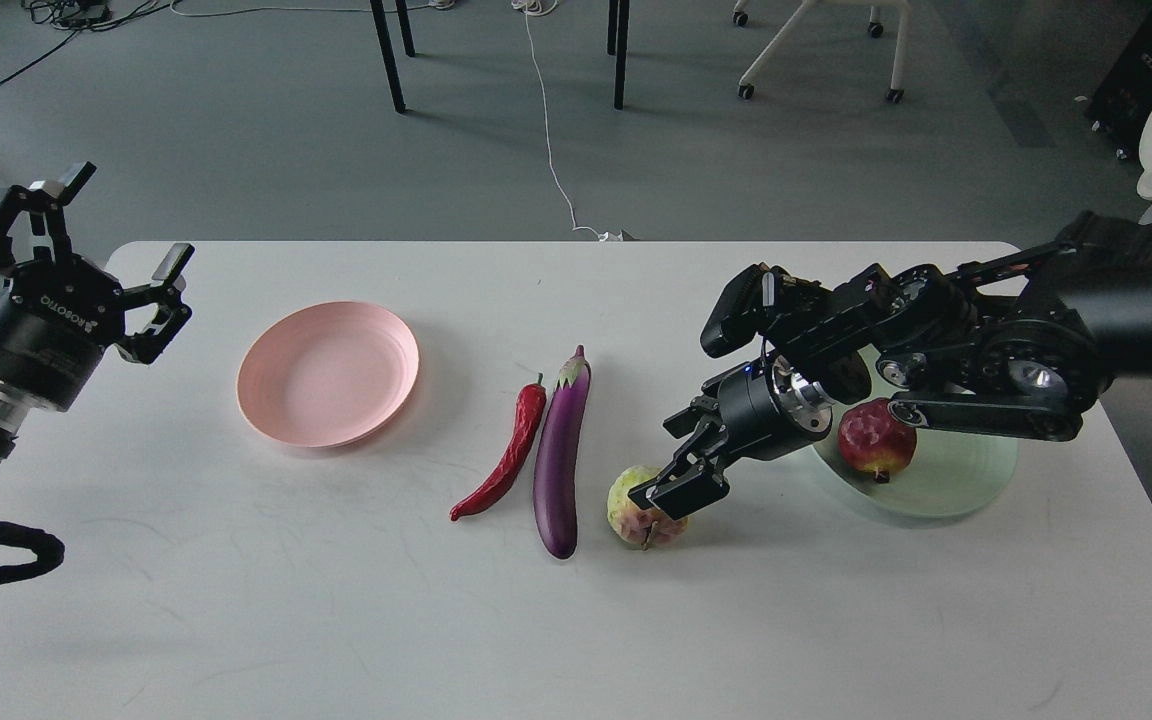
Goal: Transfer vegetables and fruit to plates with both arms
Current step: 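Grasp the yellow-green fruit with the right gripper and lift it, then carry the fruit onto the green plate beside the apple and release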
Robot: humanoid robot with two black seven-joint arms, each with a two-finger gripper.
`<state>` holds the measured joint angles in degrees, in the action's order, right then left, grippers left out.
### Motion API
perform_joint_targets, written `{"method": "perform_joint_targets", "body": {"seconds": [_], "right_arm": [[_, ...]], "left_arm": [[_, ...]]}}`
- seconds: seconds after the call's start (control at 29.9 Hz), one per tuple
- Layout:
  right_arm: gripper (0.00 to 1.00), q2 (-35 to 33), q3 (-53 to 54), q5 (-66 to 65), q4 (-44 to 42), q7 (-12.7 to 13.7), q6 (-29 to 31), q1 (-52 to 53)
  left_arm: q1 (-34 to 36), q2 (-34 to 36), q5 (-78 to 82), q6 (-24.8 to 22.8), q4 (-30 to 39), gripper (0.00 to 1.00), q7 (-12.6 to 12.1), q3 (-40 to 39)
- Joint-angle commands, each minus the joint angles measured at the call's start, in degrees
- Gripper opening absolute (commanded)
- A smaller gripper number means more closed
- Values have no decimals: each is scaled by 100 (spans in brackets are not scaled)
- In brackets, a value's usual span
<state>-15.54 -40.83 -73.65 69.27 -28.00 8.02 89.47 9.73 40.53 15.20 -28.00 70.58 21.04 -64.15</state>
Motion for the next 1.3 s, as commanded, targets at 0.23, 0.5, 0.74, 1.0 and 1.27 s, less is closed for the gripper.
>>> {"method": "perform_joint_targets", "body": {"seconds": [0.23, 0.5, 0.74, 1.0, 1.27], "right_arm": [[98, 456, -12, 9, -406, 0, -46, -334], [88, 456, -162, 18, -423, 0, -55, -387], [51, 447, -180, 18, -414, 0, -55, -387], [44, -210, -162, 26, -20, 0, -55, 121], [45, -1906, -153, -428, 421, 0, -37, 984]], "left_arm": [[-7, -2, 0, 0, -1, 100, -4, -10], [-15, -10, 0, 0, -9, 100, -4, -10], [-15, -10, 9, 0, -1, 100, -4, -10], [-7, -2, 9, 0, -1, 100, -4, -19], [-7, -10, 9, 0, -1, 100, -4, -10]]}}
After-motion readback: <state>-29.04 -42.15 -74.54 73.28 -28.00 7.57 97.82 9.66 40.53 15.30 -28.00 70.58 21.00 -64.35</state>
